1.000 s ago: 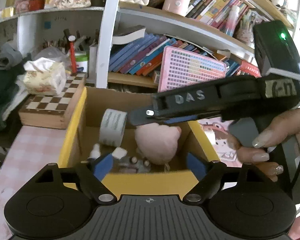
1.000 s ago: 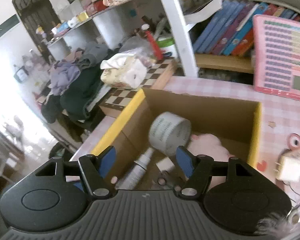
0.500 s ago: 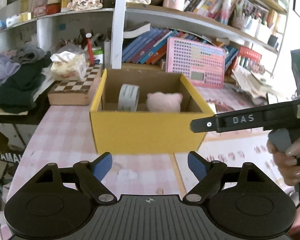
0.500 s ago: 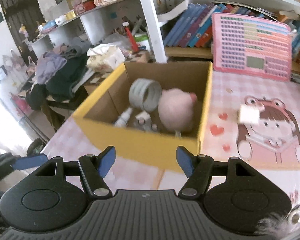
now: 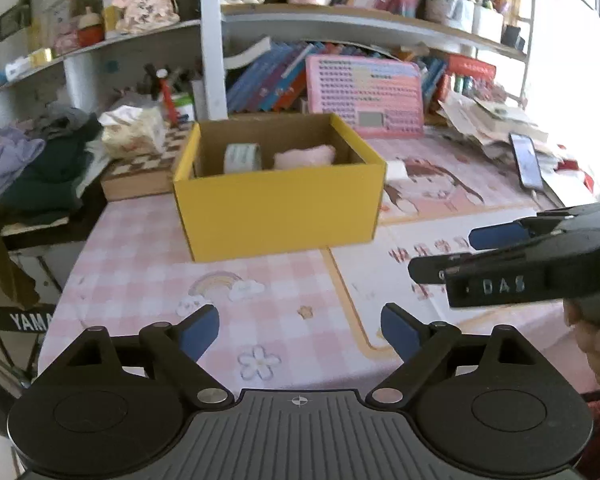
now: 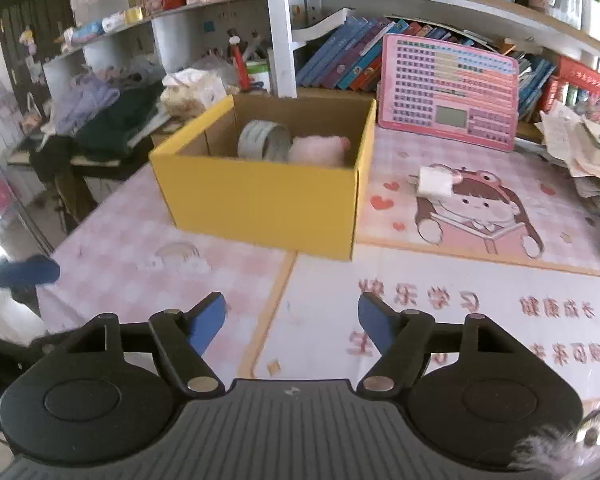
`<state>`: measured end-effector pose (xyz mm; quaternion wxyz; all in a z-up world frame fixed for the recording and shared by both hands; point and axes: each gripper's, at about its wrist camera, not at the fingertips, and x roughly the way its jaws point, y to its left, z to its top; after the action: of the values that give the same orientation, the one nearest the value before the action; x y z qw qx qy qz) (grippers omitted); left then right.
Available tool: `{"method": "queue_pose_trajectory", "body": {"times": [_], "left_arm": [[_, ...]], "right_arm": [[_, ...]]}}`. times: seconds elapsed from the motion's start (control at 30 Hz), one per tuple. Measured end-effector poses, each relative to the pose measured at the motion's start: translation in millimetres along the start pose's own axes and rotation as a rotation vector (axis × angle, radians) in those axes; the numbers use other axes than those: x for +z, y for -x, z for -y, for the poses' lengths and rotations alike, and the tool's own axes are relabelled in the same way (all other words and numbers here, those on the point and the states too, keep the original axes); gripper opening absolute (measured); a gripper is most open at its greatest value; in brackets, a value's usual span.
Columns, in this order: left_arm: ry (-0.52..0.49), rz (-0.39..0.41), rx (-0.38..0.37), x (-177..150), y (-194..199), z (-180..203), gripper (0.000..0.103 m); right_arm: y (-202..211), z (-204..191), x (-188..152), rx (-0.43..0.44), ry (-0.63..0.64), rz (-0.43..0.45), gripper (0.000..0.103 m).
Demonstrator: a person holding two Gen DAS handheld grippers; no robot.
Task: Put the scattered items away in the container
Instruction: 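Withdraw both tools from the box toward the white charger on the table, then grasp the white charger block with the left tool while the right tool grasps the pink barcode stick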
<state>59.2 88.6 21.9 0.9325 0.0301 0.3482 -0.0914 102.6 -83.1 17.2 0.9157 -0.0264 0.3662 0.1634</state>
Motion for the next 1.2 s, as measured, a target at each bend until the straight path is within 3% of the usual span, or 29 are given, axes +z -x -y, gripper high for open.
{"method": "queue_pose_trajectory", "body": {"times": [0.23,0.47,0.9,1.2], "left_arm": [[0.055,-0.075,-0.032,-19.2,-3.5,-3.6,0.09],[0.108,-0.106,-0.072,-30.0,-6.2,-5.3,0.09],[0.048,-0.146,-0.15,-25.1,-24.5,22.6,0.09],[0.024,-0.175,-0.184,-6.8,-55.6,54.2,0.09]], "right_arm": [[5.9,-10.3,-31.9,-0.043,-0.01,-0.053,0.075],[14.4,-6.1,-39.2,-0.092,-0.019,-0.077,0.077],[13.3,19.5,-47.4,-0.141,-0.077,-0.119,0.078],[5.3,63.8,-44.6,-0.169,-0.11,-0.139,0.078]]}}
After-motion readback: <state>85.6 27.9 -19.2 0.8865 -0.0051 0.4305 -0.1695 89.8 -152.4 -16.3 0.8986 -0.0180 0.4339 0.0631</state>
